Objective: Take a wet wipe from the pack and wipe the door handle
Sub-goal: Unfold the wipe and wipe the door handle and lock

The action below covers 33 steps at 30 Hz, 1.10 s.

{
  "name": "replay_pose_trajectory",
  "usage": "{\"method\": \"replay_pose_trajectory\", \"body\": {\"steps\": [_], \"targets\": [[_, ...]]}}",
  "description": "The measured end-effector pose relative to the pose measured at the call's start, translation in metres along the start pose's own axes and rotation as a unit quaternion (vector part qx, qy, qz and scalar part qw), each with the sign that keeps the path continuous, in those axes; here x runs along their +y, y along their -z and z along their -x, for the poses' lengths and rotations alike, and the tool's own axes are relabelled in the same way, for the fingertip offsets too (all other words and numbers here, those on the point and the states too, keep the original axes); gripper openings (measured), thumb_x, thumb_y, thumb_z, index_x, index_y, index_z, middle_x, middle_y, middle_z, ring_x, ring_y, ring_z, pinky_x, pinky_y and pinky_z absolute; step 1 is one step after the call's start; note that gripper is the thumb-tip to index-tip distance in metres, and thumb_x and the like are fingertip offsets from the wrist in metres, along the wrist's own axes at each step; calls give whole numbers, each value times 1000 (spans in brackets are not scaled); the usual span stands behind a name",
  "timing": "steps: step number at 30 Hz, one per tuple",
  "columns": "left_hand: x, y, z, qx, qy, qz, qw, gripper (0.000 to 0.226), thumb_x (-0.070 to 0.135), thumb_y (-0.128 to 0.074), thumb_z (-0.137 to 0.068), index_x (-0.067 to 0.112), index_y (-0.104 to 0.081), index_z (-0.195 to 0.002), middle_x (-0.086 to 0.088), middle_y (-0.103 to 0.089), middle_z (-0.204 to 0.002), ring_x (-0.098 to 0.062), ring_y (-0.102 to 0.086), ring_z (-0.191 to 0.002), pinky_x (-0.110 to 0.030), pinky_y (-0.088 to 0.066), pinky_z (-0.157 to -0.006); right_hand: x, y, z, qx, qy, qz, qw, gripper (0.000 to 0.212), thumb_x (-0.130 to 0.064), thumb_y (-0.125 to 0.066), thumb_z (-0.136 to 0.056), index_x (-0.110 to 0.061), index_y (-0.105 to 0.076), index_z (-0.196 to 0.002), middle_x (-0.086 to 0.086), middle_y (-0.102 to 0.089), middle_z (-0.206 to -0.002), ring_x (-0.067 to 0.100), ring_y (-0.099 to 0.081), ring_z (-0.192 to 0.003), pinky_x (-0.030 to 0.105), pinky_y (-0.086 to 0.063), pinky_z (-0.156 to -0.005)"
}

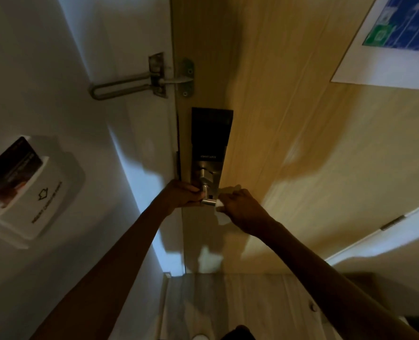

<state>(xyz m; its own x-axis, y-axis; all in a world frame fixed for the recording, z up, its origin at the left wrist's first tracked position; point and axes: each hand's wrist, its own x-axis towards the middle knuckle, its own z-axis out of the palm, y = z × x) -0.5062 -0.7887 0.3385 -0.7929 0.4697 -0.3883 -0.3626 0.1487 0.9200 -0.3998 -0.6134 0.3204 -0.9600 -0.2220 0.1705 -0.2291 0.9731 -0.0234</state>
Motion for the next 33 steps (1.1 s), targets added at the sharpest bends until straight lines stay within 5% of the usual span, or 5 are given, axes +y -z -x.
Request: {"method": "replay_pose_trajectory", "body": {"steps": [7,12,16,21,33], "targets": [[-7,4,-6,-6,-7,-1,1000,14,-12,-68,-75,2,-67,-77,4,-71,-57,-9,-70,-56,-25,-60,-58,39,4,23,-9,17,9,1000,28,-22,-65,-87,-8,-61,-111,12,-71,-98,29,-67,-85,44,-47,-87],[-5,6,-12,5,-6,-31,1000,14,-9,-75,-70,-4,-69,-82,4,-71,-57,-10,-70,-56,-20,-56,-53,23,-2,8,-32,35,43,998,57,-38,-19,-89,-8,-61,-112,13,-69,-104,34,-64,-90,46,-35,-95],[-4,8,-12,12,-11,-66,998,26,-3,-78,-69,-11,-68,-92,0,-73,-60,-14,-72,-60,-23,-58,-58,2,-14,-10,17,27,24,999,33,-31,-40,-94,-7,-63,-100,12,-71,-81,34,-64,-66,45,-36,-89],[-4,10,-5,5,-8,-10,1000,28,-12,-69,-74,-21,-62,-100,-7,-73,-64,-20,-72,-61,-26,-59,-59,37,-10,22,32,23,41,998,22,-15,-74,-81,-13,-65,-100,8,-69,-87,31,-64,-65,51,-49,-83],[-9,15,-2,-16,-59,-13,998,26,-9,-71,-73,-10,-68,-98,-8,-76,-78,-23,-74,-75,-27,-60,-67,1,-23,-4,66,-13,-13,998,42,-36,-32,-94,-7,-61,-103,10,-68,-77,31,-64,-64,46,-45,-83]]}}
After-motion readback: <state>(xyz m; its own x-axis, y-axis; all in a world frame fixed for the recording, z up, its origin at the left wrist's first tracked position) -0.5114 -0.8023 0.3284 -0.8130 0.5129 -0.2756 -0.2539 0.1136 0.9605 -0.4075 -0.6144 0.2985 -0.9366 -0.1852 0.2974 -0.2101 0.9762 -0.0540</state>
